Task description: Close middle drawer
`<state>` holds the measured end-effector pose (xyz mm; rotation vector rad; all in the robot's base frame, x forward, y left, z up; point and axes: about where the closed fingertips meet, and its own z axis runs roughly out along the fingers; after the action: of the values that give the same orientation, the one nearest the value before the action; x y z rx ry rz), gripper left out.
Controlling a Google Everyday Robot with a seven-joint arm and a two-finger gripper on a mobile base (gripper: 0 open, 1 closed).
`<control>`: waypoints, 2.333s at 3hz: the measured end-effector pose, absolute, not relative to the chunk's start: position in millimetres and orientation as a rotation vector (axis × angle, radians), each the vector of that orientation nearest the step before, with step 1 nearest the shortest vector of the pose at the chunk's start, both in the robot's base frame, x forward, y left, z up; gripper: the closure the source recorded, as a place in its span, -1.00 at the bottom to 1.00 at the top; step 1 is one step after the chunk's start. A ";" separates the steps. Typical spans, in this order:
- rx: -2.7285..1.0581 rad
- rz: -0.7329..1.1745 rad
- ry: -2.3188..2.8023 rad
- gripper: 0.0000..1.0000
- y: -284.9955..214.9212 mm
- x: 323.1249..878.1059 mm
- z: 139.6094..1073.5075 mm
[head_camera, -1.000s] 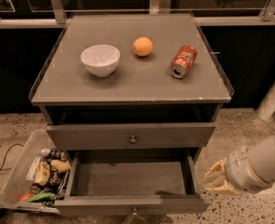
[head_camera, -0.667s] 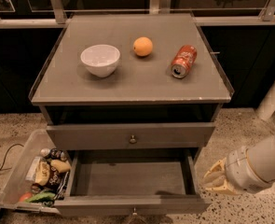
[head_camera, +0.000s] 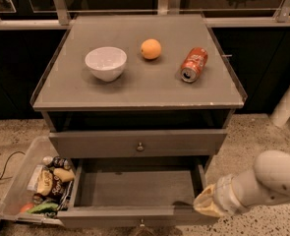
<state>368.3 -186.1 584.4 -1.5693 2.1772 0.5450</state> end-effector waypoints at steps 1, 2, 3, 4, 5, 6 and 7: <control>-1.474 0.556 2.185 1.00 -176.7 377.6 520.8; -1.434 0.556 2.181 1.00 -164.9 372.1 481.9; -1.449 0.562 2.179 1.00 -153.3 355.2 457.3; -1.458 0.568 2.194 1.00 -144.8 343.9 428.6; -1.458 0.558 2.207 1.00 -141.8 350.2 405.1; -1.458 0.558 2.207 0.63 -141.2 350.3 404.3; -1.458 0.558 2.207 0.15 -141.2 350.3 404.3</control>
Offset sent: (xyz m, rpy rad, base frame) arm -0.0041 0.0332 -0.1494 0.0817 -0.0362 -0.1243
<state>350.3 -141.2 404.3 -1.4578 2.2071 0.5585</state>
